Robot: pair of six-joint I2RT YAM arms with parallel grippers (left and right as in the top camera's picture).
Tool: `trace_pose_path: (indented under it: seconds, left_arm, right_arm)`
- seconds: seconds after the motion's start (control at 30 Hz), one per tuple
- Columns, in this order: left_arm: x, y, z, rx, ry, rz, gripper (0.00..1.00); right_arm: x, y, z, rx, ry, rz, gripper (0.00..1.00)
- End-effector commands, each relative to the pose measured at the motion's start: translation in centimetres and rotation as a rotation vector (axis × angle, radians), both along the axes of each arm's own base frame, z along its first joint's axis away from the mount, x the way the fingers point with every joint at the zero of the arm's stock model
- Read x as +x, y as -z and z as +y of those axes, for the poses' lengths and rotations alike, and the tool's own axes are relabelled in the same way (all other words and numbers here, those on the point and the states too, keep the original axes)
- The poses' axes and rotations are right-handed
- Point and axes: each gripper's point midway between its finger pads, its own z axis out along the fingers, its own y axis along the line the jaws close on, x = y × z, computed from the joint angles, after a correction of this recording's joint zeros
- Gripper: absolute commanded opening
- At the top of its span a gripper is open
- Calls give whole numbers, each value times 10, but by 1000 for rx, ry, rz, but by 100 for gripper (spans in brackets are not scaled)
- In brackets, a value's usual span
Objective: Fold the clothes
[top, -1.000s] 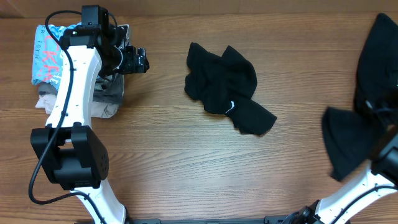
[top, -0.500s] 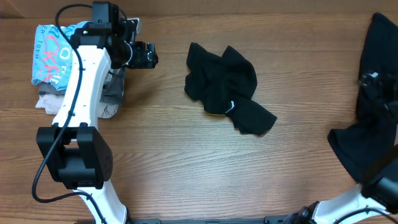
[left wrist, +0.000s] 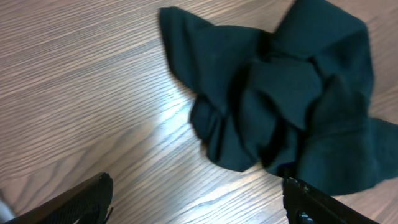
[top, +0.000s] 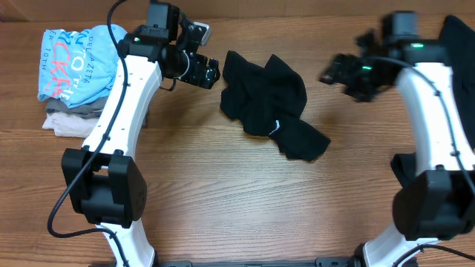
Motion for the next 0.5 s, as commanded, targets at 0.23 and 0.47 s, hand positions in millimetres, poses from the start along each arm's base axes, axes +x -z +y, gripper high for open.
trace_pose_path:
  seconds: [0.23,0.47]
  left_arm:
    - [8,0,65,104,-252,30,90]
    - [7,3,95,132,-377,60,89]
  right_arm:
    - [15,59,97,-133,57,-61,67]
    - [1,108,122,-204,-9,18,42]
